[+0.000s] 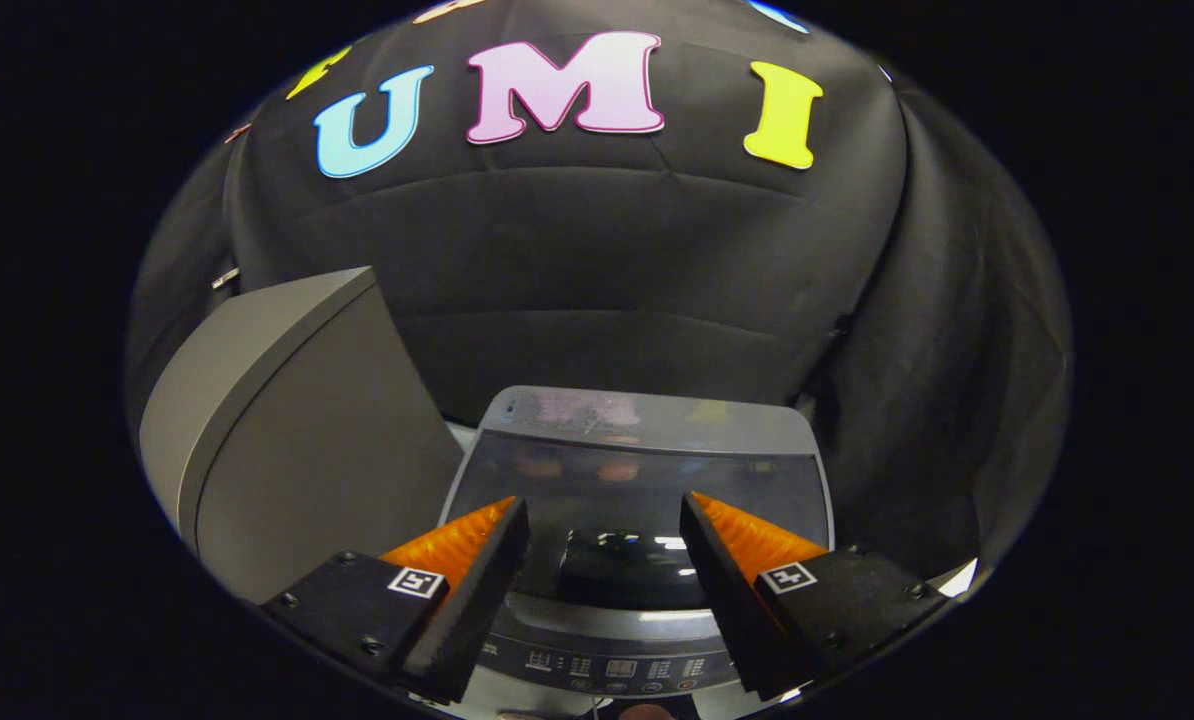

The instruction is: Put the clothes into the washing machine and then close the washing machine lid.

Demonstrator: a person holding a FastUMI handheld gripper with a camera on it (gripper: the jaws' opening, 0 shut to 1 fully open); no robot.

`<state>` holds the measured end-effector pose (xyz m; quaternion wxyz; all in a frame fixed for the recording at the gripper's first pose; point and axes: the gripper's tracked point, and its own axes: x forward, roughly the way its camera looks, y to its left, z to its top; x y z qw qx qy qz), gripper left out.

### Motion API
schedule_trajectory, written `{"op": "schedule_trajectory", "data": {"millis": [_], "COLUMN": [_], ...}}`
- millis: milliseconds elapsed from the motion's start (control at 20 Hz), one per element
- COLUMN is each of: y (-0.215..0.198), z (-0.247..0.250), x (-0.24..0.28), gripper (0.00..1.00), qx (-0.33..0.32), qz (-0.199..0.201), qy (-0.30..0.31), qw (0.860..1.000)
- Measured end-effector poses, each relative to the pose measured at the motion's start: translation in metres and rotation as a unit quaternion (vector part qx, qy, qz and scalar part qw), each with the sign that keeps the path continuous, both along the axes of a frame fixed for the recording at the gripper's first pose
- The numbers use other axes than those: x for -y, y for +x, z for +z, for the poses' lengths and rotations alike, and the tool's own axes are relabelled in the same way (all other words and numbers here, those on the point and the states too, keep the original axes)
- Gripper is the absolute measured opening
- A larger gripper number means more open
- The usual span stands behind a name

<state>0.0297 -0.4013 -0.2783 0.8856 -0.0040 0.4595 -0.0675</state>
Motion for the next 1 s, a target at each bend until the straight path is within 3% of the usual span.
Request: {"op": "schedule_trajectory", "data": {"millis": [150,300,650,800,1000], "y": [0.003,0.027,0.074,0.062,0.049], "z": [0.021,0.065,0.200,0.240,0.252], "x": [-0.021,-0.034,-0.059,-0.084,-0.116], "gripper": [0.99,0.99,1.00,0.99,0.99], "qx": [0.028,0.097,0.279,0.317,0.332], "qz": [0.009,-0.005,-0.037,-0.017,0.008], "qy": [0.008,0.014,0.005,-0.008,-0.014], "qw": [1.000,0.995,0.960,0.948,0.943]}}
